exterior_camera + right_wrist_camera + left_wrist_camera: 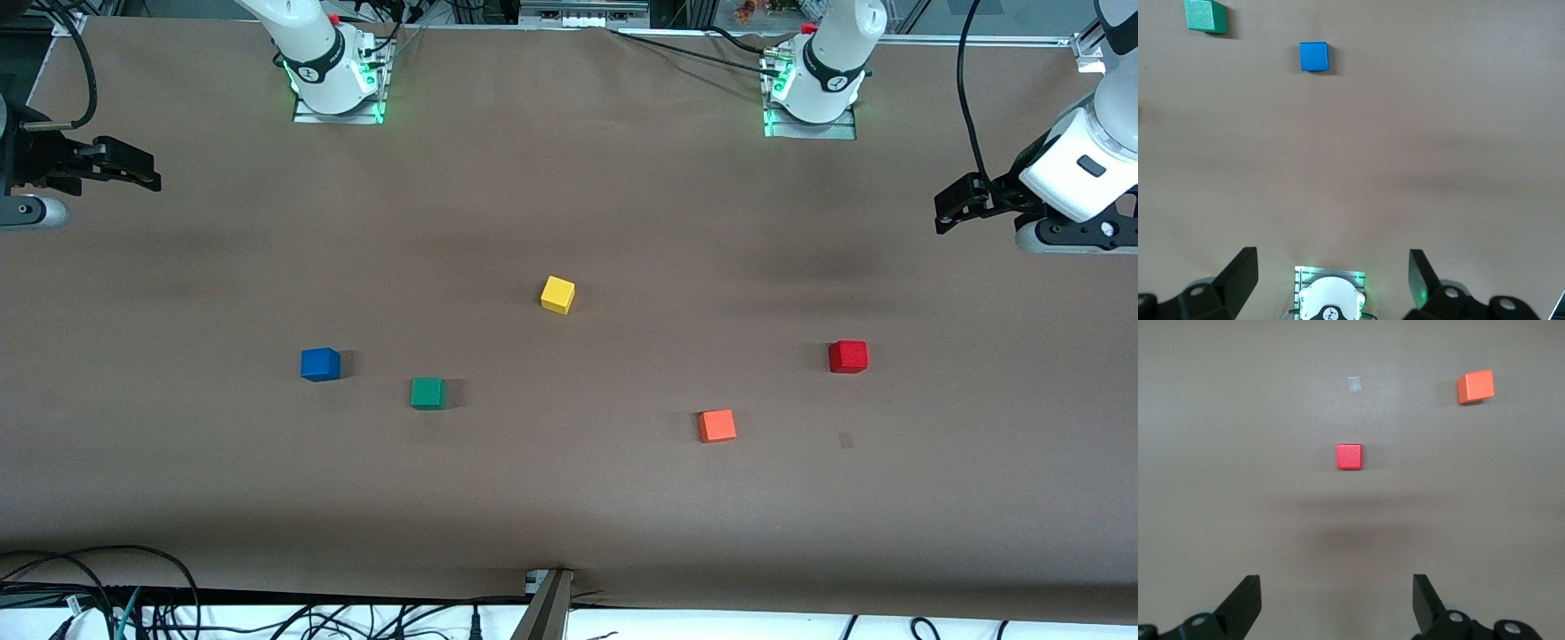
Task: Pass red block to right arm, stack on blue
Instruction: 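Reach the left gripper down over the red cube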
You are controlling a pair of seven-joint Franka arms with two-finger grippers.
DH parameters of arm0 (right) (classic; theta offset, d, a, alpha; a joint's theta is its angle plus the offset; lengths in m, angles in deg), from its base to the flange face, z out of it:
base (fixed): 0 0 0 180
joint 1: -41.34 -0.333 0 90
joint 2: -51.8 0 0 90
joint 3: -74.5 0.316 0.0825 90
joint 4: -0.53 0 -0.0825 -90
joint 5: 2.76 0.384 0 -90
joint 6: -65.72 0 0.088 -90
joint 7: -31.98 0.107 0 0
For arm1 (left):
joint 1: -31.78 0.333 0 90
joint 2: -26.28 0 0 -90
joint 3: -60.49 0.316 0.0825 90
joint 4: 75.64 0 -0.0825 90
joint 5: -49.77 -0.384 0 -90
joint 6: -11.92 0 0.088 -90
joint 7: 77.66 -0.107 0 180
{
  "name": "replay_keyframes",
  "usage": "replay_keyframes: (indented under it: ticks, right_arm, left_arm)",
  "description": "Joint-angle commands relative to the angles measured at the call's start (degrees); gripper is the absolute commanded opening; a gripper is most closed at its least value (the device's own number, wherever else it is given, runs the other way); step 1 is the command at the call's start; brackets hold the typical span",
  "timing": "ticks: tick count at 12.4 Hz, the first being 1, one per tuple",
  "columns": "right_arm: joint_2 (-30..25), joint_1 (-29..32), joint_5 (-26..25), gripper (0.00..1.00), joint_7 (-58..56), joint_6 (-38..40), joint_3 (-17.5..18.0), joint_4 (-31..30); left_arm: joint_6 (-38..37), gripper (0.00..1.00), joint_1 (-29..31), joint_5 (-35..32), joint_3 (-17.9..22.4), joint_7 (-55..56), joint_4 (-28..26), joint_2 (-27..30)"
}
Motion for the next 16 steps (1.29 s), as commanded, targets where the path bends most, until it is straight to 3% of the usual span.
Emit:
replay_keyframes:
  ticks: [1,16]
  right_arm:
    - [-0.5,0.4,0.9,1.00,0.0,-0.5,0.1,-0.5]
    - [-0.5,0.4,0.9,1.00,0.0,-0.5,0.0,-0.5]
  left_arm:
    - [-1.1,1.00,0.0,-0.7,-0.1,-1.0,0.9,0.0]
    - [-4.1,1.00,-0.1,-0.6,-0.1,-1.2,0.9,-0.5]
